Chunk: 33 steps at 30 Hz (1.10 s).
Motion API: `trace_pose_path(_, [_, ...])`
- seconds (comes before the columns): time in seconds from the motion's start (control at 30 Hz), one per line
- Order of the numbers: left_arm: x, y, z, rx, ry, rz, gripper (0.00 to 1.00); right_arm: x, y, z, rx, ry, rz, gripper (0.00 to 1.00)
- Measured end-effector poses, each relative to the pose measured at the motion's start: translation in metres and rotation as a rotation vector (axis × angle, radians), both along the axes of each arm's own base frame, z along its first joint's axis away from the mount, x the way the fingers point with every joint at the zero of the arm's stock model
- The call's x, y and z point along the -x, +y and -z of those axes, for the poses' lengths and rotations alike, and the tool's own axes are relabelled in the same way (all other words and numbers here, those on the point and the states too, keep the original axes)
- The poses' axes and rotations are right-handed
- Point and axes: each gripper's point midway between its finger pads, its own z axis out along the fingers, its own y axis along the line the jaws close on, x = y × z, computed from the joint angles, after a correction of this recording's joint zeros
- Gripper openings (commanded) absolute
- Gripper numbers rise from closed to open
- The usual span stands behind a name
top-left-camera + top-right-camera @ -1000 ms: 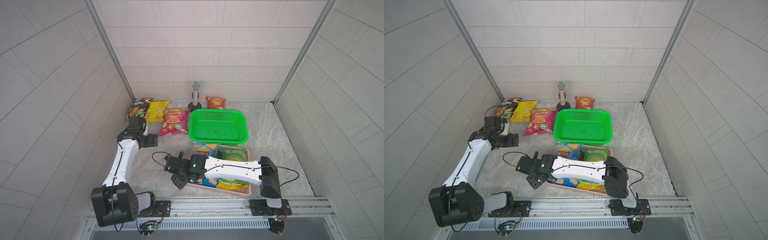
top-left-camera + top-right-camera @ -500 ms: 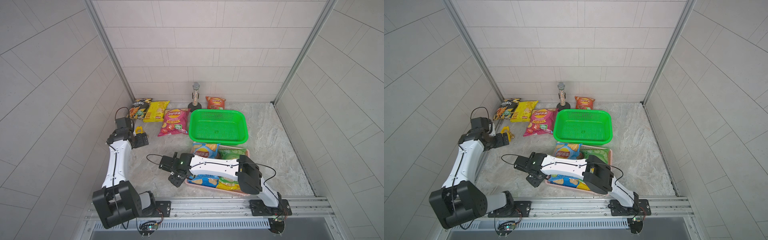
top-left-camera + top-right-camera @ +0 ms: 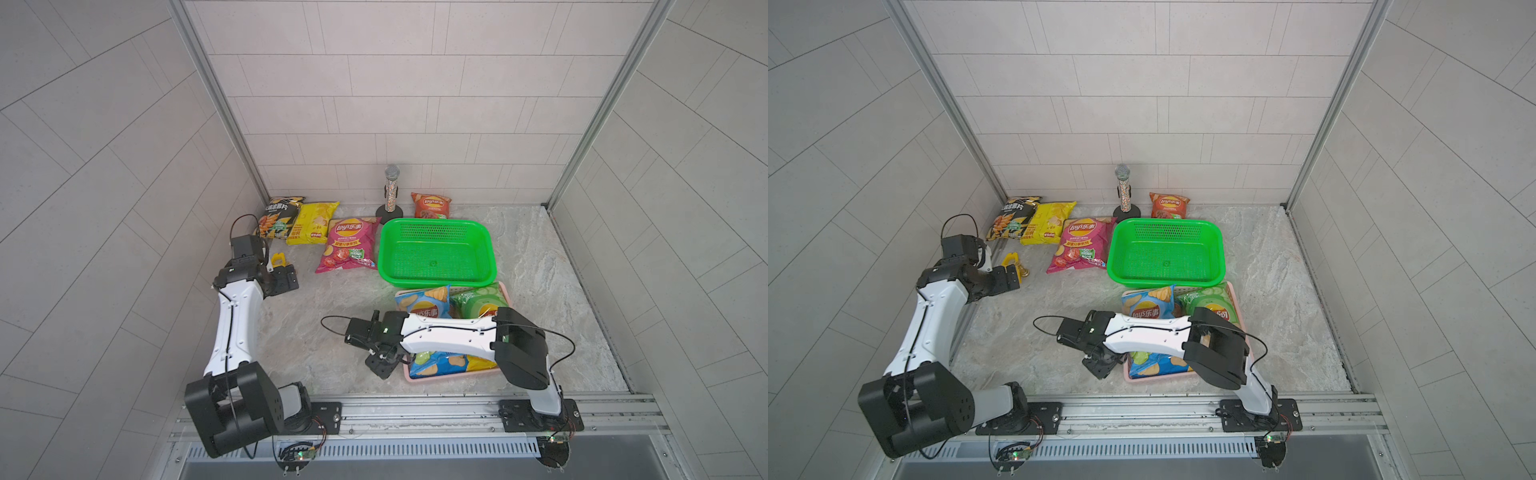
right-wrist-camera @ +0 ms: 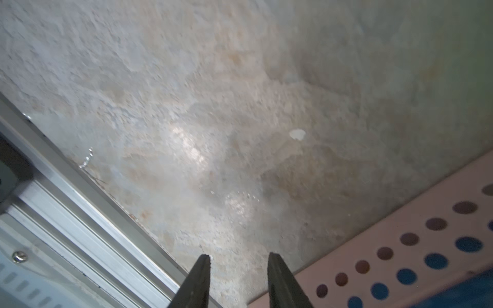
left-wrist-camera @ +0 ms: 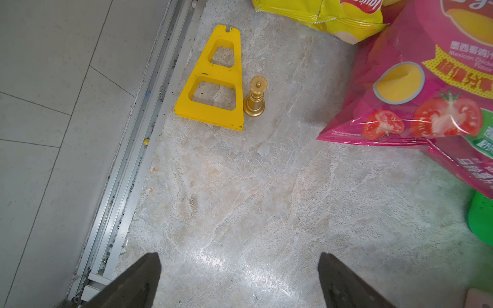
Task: Put the potato chips into the basket
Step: Move the basket to the corner of the board.
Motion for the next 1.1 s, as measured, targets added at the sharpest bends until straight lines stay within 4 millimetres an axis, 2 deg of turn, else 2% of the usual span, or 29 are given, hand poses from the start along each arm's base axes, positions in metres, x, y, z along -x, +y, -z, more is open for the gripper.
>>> trace_pose_path(0.43, [-0.005, -0.016, -0.001, 0.078, -0.027, 0.050, 1.00, 0.004, -0.098, -0.009, -0.005, -0.044, 0.250, 0.42])
trace_pose_path(0.87, [-0.007, -0.024, -0.002, 0.117, -0.041, 0.074, 1.00, 0.027, -0.180, -0.003, -0.011, -0.076, 0.492, 0.44])
trace_pose_path(1.1, [-0.007, -0.026, -0.003, 0.129, -0.046, 0.081, 1.00, 0.025, -0.216, -0.014, -0.033, -0.154, 0.658, 0.45])
